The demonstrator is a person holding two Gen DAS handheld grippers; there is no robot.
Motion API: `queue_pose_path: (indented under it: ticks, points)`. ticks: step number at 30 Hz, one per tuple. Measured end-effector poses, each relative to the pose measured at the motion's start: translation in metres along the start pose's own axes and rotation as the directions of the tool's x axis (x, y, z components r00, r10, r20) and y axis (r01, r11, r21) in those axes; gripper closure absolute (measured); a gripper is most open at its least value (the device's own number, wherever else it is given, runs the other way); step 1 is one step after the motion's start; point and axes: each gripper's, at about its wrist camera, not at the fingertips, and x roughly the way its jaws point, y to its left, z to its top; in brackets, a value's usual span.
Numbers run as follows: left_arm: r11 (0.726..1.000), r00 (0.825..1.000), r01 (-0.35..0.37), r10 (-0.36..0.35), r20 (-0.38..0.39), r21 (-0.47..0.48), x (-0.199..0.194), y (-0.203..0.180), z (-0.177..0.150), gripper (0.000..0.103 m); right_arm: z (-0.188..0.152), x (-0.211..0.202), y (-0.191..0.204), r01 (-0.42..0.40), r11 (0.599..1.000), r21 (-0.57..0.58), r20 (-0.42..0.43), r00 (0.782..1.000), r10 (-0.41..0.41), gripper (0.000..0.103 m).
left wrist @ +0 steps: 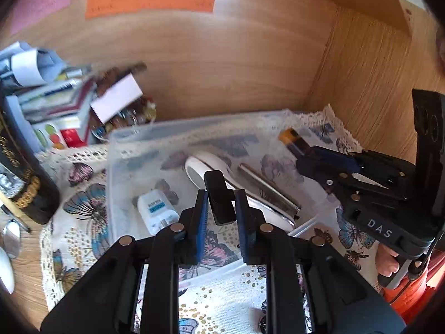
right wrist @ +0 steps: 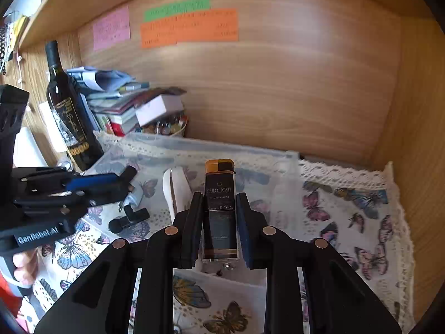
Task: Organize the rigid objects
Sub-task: 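Carry the lighter and clip into the clear box and release both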
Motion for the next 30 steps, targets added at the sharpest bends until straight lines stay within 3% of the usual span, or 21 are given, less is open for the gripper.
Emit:
queue_pose_path:
  ticks: [12, 20, 30]
  points:
    - [1.0, 0.999, -0.003, 0.003, -0.042, 0.007, 0.013, -0.001, -0.006, 0.084, -0.006, 0.031, 0.013, -0.029, 0.999, -0.034, -0.096, 0.995, 0.026, 0.081]
    - [1.0, 1.0, -0.026, 0.026, -0.01, 0.013, -0.003, -0.003, -0.005, 0.083, -0.003, 0.018, 0.012, -0.021, 0.999, -0.027, -0.073, 0.997, 0.019, 0.077]
    - [0.997, 0.994, -0.07, 0.068, 0.082, 0.021, -0.043, -0.011, -0.009, 0.046, -0.004, -0.035, 0.019, 0.017, 0.999, -0.048, 0.046, 0.999, -0.015, 0.049]
